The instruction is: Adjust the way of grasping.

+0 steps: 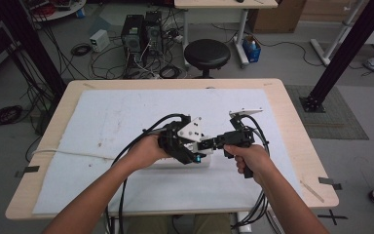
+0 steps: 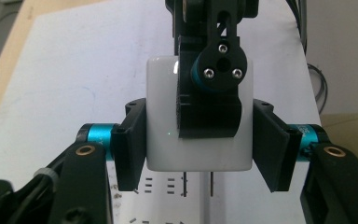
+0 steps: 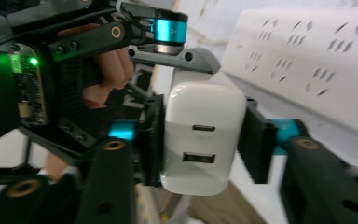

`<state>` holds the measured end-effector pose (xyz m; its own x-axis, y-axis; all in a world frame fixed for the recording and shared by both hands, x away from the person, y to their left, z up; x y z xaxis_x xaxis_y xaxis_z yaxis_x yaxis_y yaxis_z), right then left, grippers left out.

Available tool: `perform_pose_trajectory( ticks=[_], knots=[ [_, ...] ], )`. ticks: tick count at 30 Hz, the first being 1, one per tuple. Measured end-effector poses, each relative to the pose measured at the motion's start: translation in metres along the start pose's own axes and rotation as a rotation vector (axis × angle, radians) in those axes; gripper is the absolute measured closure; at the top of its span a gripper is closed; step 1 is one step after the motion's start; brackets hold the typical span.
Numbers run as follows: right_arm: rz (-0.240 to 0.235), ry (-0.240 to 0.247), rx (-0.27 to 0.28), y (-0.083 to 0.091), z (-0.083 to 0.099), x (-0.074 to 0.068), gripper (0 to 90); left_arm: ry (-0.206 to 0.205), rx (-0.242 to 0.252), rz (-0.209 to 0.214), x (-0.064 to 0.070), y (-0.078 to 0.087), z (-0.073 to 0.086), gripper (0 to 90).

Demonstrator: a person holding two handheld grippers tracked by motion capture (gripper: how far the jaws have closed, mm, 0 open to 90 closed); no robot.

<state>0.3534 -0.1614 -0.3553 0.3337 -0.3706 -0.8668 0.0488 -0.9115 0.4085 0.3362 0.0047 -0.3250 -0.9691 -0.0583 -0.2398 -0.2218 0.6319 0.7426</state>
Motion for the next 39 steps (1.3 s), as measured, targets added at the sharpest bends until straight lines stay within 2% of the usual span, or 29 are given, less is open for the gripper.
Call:
perform_pose_trajectory(
  ticks=[2, 3, 4, 5, 6, 10, 15, 17, 19, 21, 24, 26, 29, 30, 31, 33, 34, 35, 36, 37, 39],
  knots=[
    [0.009, 0.012, 0.012, -0.002, 0.001, 0.002, 61.9, 0.01, -0.019, 0.013, -0.002, -0.003, 0.001, 41.6],
    [0.018, 0.027, 0.021, -0.002, 0.001, 0.003, 62.0, 0.035, -0.027, 0.011, -0.004, -0.004, 0.001, 39.9],
    [0.033, 0.036, 0.036, -0.001, 0.002, 0.005, 62.0, 0.072, -0.036, -0.002, -0.005, -0.005, 0.002, 30.0],
    [0.055, 0.039, 0.047, 0.001, 0.002, 0.007, 62.0, 0.09, -0.05, -0.002, -0.007, -0.005, 0.004, 22.3],
    [0.06, 0.038, 0.06, 0.004, 0.003, 0.01, 62.0, 0.102, -0.056, -0.003, -0.009, -0.004, 0.006, 21.4],
    [0.132, 0.051, 0.111, 0.024, 0.005, 0.022, 62.0, 0.15, -0.074, -0.01, -0.014, 0.005, 0.019, 21.4],
    [0.22, 0.072, 0.124, 0.046, 0.013, 0.031, 62.0, 0.221, -0.103, -0.016, -0.022, 0.019, 0.038, 21.4],
    [0.249, 0.093, 0.126, 0.052, 0.016, 0.032, 62.0, 0.245, -0.133, -0.017, -0.026, 0.023, 0.045, 21.4],
    [0.298, 0.137, 0.129, 0.056, 0.018, 0.031, 61.9, 0.271, -0.161, -0.005, -0.027, 0.025, 0.052, 21.4],
    [0.328, 0.161, 0.146, 0.061, 0.019, 0.03, 61.9, 0.31, -0.19, 0.036, -0.03, 0.031, 0.061, 21.4],
    [0.361, 0.183, 0.136, 0.069, 0.018, 0.029, 61.9, 0.348, -0.21, 0.007, -0.034, 0.043, 0.067, 21.4],
    [0.396, 0.203, 0.122, 0.073, 0.018, 0.028, 61.9, 0.365, -0.23, 0.005, -0.037, 0.05, 0.072, 21.4],
    [0.436, 0.225, 0.104, 0.079, 0.017, 0.026, 61.9, 0.375, -0.293, 0.059, -0.037, 0.06, 0.085, 21.4],
    [0.453, 0.237, 0.095, 0.081, 0.016, 0.025, 61.9, 0.385, -0.305, 0.059, -0.037, 0.063, 0.089, 21.4],
    [0.471, 0.252, 0.082, 0.083, 0.016, 0.024, 61.9, 0.409, -0.309, 0.047, -0.037, 0.066, 0.092, 21.4],
    [0.511, 0.278, 0.059, 0.088, 0.016, 0.022, 61.9, 0.421, -0.347, 0.019, -0.038, 0.074, 0.1, 21.4],
    [0.511, 0.278, 0.059, 0.088, 0.016, 0.022, 61.9, 0.421, -0.347, 0.019, -0.038, 0.074, 0.1, 21.3],
    [0.546, 0.308, 0.035, 0.092, 0.016, 0.019, 61.9, 0.443, -0.372, 0.0, -0.039, 0.082, 0.106, 21.4],
    [0.546, 0.308, 0.035, 0.092, 0.016, 0.019, 61.9, 0.443, -0.372, 0.0, -0.039, 0.082, 0.106, 21.4],
    [0.565, 0.323, 0.029, 0.095, 0.016, 0.017, 61.9, 0.448, -0.385, -0.005, -0.039, 0.086, 0.108, 21.4],
    [0.601, 0.335, 0.013, 0.101, 0.014, 0.015, 61.9, 0.471, -0.364, -0.014, -0.038, 0.094, 0.112, 21.4]
  ],
)
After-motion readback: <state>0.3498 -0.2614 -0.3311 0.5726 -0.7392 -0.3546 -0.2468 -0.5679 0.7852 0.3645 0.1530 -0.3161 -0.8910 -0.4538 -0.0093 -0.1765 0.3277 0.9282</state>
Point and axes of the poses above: each handheld gripper's, and its own axes: y roughly backward along the jaws, z roughly out of its underside, x roughly to its right, the point moved 3 cm from there along -y, roughly forward along the jaws, and after that the axes turned 2 degrees about -x, right-handed, at the moved point
